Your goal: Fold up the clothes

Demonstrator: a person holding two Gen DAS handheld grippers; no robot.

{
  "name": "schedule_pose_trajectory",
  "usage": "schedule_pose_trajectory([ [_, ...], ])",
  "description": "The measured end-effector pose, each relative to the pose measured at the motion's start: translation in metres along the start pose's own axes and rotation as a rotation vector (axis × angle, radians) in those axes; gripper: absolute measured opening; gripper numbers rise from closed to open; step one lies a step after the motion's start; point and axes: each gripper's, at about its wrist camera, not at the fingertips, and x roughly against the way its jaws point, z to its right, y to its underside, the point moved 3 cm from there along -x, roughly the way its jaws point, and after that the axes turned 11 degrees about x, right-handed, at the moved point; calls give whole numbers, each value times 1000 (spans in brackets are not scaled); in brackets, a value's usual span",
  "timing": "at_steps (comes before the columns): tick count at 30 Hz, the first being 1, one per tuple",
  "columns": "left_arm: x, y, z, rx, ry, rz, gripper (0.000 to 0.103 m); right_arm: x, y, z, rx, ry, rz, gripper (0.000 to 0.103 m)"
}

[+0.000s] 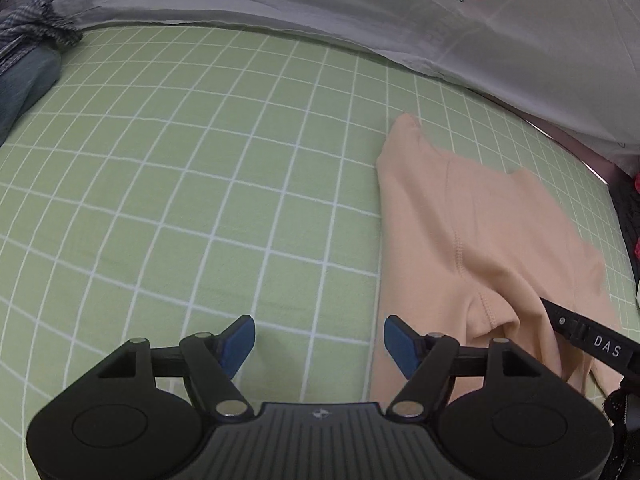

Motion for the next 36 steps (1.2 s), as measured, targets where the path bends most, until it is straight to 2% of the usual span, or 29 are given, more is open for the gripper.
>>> schedule_pose_trajectory([
  [1, -3, -2, 4, -9, 2, 1, 72, -1, -1, -1, 20, -1, 2, 3],
  [4, -11, -11, 7, -17, -4, 10, 72, 1, -10, -6, 112, 46, 45, 3],
  [9, -14, -19, 2, 9, -26, 28, 72, 7, -41, -4, 216, 173, 158, 3],
  [11, -13, -19, -3, 26, -32, 28, 72, -1, -49, 1, 211, 168, 132, 4],
  [12, -12, -18, -5, 35, -35, 28, 72, -4, -49, 5, 180, 165, 112, 7],
  [14, -11, -18, -9, 52, -41, 27, 72, -1, -45, 10, 109, 165, 105, 33],
  [15, -10, -17, -11, 61, -44, 27, 72, 2, -42, 13, 79, 163, 104, 40],
  [20, -7, -15, -20, 98, -58, 26, 73, 7, -25, 11, 27, 115, 80, 56],
  [21, -6, -15, -19, 93, -59, 27, 73, 5, -22, 10, 34, 114, 73, 56],
  [22, -5, -14, -19, 89, -59, 28, 73, 3, -21, 8, 44, 117, 66, 55],
  [23, -5, -14, -18, 84, -59, 29, 73, 1, -20, 5, 69, 123, 60, 45],
  [24, -4, -13, -17, 80, -59, 30, 73, -1, -21, 1, 111, 134, 56, 21],
  [25, -3, -13, -16, 75, -59, 31, 73, -2, -21, -3, 153, 145, 52, 13],
  [28, -2, -11, -13, 62, -59, 33, 73, -12, -16, -19, 313, 200, 41, 10],
  [30, 1, -10, -12, 52, -58, 38, 73, -13, -14, -21, 327, 209, 34, 12],
  [31, 5, -8, -11, 45, -56, 45, 73, -10, -14, -20, 311, 209, 38, 15],
  [33, 12, -5, -11, 34, -52, 59, 73, 1, -14, -16, 260, 210, 61, 51],
  [36, 22, 3, -11, 27, -57, 69, 73, 24, -9, -6, 186, 211, 110, 80],
])
